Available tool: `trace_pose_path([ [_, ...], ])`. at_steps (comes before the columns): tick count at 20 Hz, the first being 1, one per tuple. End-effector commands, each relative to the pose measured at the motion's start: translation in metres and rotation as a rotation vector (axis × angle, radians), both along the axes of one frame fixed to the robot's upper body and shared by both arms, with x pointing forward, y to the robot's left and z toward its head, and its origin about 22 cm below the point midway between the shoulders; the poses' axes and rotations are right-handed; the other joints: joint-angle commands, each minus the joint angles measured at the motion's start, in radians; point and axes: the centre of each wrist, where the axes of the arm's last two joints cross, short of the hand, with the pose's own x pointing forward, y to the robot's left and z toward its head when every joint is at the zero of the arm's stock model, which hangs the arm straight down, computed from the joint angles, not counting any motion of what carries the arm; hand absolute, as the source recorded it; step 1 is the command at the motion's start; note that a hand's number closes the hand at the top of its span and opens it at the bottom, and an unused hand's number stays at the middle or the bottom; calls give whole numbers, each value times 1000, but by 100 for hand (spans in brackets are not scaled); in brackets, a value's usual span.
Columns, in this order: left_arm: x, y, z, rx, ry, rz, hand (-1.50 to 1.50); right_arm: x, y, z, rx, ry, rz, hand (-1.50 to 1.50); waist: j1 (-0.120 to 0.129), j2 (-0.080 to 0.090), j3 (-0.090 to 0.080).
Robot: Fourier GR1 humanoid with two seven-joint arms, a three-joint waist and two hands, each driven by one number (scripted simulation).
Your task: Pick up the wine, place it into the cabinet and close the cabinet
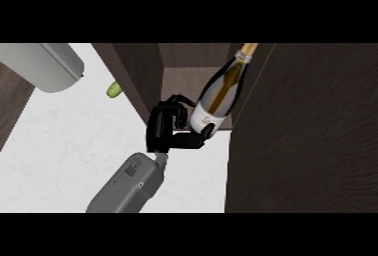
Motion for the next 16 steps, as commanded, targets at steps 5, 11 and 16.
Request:
trace_pose_path([
  [5,-15,4,-39,-12,37,13,150,-18,-1,-1,3,13,2,-150,-3,-1,0],
  [11,9,21,-50,-133,46,26,150,-1,-11,2,29,21,14,-150,-8,2,-1],
  [16,15,18,-56,-130,59,15,150,-8,3,-17,14,10,16,-150,-10,2,0],
])
